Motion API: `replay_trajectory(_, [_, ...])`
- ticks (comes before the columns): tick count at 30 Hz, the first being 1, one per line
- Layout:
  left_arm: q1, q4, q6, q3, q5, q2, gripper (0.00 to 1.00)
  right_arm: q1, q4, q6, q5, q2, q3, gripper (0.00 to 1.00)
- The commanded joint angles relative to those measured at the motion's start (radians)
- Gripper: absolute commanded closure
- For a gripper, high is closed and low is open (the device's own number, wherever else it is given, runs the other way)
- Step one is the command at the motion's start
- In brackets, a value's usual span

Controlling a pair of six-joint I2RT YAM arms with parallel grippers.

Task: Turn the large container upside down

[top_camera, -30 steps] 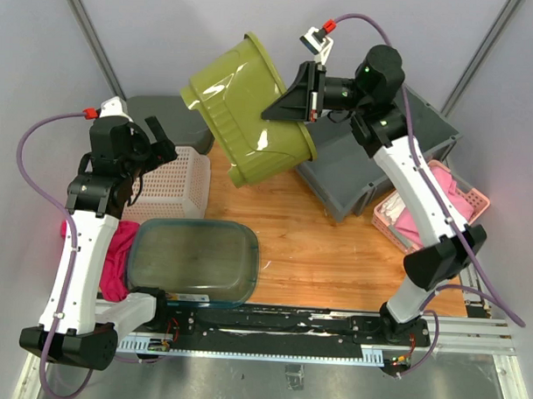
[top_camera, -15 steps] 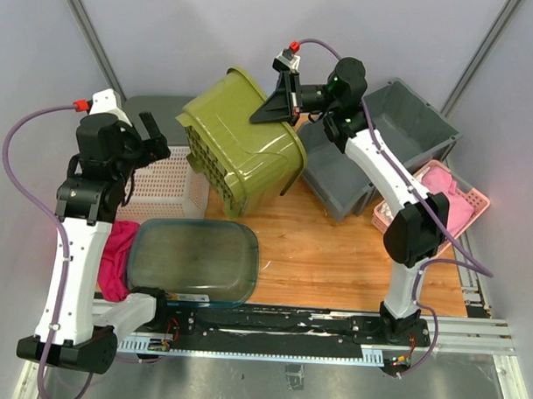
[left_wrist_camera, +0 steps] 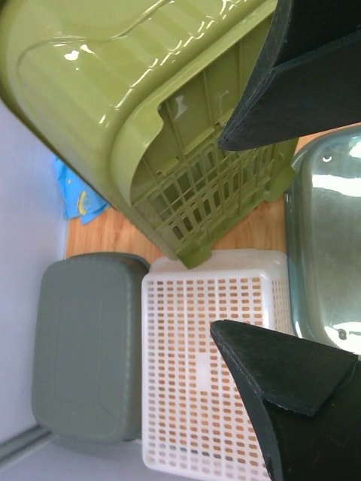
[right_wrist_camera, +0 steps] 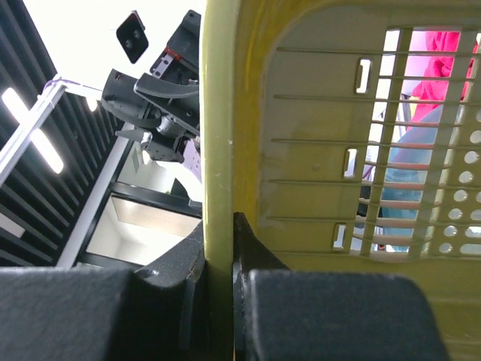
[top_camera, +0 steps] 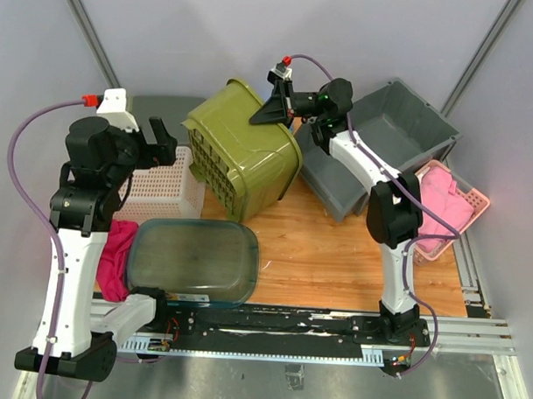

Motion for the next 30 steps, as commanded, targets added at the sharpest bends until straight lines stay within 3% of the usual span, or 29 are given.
replay_trajectory(1, [0.009, 0.05, 0.051, -0.026, 0.145, -0.01, 0.01, -0.004, 0.092, 0.071, 0.002, 0.021, 0.02, 0.99])
replay_trajectory(8, [0.009, 0.072, 0.029, -0.05, 0.271, 0.012, 0.01, -0.031, 0.024, 0.006, 0.021, 0.048, 0.005, 0.99])
replay_trajectory(11, [0.009, 0.094, 0.019, -0.057, 0.31, 0.025, 0.01, -0.054, 0.003, -0.012, 0.03, 0.072, 0.025, 0.89])
replay_trajectory(13, [0.009, 0.109, 0.013, -0.059, 0.328, 0.031, 0.01, -0.074, -0.04, -0.058, 0.037, 0.078, 0.037, 0.74])
replay_trajectory(17, [0.009, 0.14, -0.011, -0.071, 0.372, 0.05, 0.01, -0.109, -0.398, -0.369, 0.056, 0.059, 0.103, 0.45])
replay_trajectory(19, [0.008, 0.161, -0.025, -0.083, 0.399, 0.06, 0.01, -0.118, -0.774, -0.656, 0.088, 0.062, 0.202, 0.37])
replay_trajectory(21, [0.008, 0.179, -0.043, -0.098, 0.418, 0.066, 0.01, -0.127, -1.042, -0.853, 0.145, 0.087, 0.333, 0.34])
replay_trajectory(30, [0.008, 0.228, -0.08, -0.135, 0.47, 0.083, 0.02, -0.173, -1.377, -1.166, 0.376, 0.098, 0.415, 0.3])
